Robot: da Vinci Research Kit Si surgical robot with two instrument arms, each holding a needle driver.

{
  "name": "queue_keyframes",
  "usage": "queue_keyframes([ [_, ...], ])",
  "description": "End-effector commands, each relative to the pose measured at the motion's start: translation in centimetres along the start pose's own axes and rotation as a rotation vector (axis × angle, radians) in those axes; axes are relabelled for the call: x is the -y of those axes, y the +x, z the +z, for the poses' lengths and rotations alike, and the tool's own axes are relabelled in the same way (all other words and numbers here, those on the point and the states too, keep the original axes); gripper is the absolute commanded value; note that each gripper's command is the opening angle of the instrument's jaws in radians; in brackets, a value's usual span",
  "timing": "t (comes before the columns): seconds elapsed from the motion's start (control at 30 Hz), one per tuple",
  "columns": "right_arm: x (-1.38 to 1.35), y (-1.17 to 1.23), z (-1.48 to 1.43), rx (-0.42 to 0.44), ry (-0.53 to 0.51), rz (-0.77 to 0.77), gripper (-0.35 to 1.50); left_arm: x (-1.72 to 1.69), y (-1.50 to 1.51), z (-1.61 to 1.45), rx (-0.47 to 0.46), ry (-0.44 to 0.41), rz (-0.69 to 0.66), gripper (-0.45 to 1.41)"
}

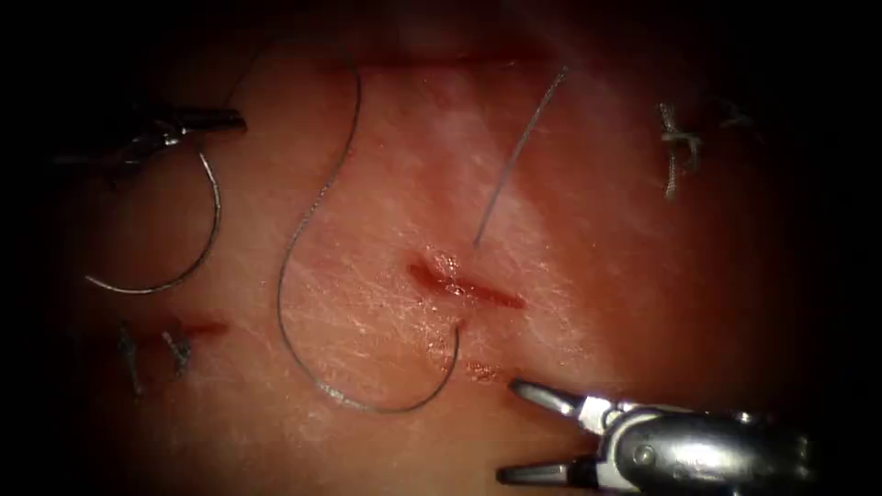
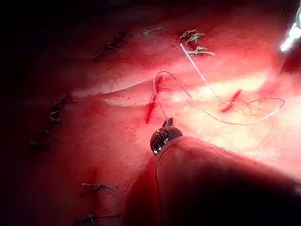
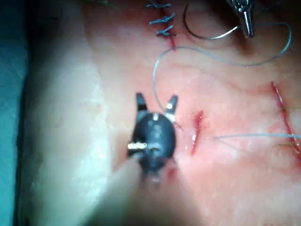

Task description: Wound Closure

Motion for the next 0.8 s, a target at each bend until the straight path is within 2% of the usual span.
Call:
queue_keyframes([
  [0.03,-0.1,-0.01,0.01,-0.014,-0.022,0.01,1.04,-0.04,0.05,0.05,-0.004,-0.008,0.011,-0.45],
  [0.1,-0.19,0.02,-0.03,-0.032,-0.037,0.023,0.62,-0.18,0.18,0.02,-0.008,-0.023,0.026,-0.45],
  [0.13,-0.22,0.04,-0.03,-0.032,-0.039,0.021,0.24,-0.24,0.23,0.01,-0.012,-0.031,0.031,-0.45],
  [0.17,-0.26,0.05,-0.02,-0.03,-0.043,0.019,-0.35,-0.3,0.29,0.0,-0.011,-0.037,0.037,-0.45],
  [0.33,-0.42,0.06,0.16,-0.021,-0.069,0.012,-0.35,-0.57,0.54,0.01,-0.016,-0.065,0.078,-0.45],
  [0.47,-0.56,0.01,0.47,-0.026,-0.072,0.01,-0.35,-0.63,0.68,0.04,-0.016,-0.072,0.105,-0.45],
  [0.63,-0.73,-0.02,0.99,-0.032,-0.06,0.004,-0.35,-0.63,0.73,0.07,-0.017,-0.08,0.122,-0.45],
  [0.67,-0.78,-0.03,1.23,-0.034,-0.05,0.002,-0.35,-0.6,0.73,0.08,-0.02,-0.081,0.135,-0.45],
  [0.8,-0.75,-0.06,1.68,-0.034,-0.023,-0.014,-0.35,-0.53,0.75,0.1,-0.018,-0.087,0.149,-0.45],
])
